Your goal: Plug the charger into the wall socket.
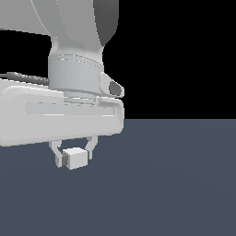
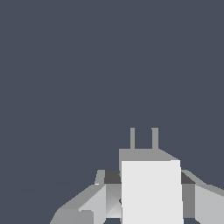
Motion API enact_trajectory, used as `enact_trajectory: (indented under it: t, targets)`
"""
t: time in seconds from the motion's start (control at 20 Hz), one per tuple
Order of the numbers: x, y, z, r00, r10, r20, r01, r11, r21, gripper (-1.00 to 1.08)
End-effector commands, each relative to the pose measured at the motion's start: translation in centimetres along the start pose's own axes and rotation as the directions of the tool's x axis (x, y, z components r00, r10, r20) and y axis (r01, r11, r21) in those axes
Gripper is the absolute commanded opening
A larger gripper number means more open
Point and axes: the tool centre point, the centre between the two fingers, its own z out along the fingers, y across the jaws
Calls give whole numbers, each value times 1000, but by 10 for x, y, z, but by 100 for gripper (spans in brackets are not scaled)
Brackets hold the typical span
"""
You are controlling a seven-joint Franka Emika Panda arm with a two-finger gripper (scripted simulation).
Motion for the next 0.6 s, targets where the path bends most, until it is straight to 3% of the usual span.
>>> enact_trajectory:
  t: [0.0,0.25,0.55]
  targets:
    - [5,2,-6,998,59,-1,-59,998,-5,-100]
    - [16,10,-20,980,200,-4,-200,980,-16,-100]
    - [27,21,-37,931,365,-8,-365,931,-30,-100]
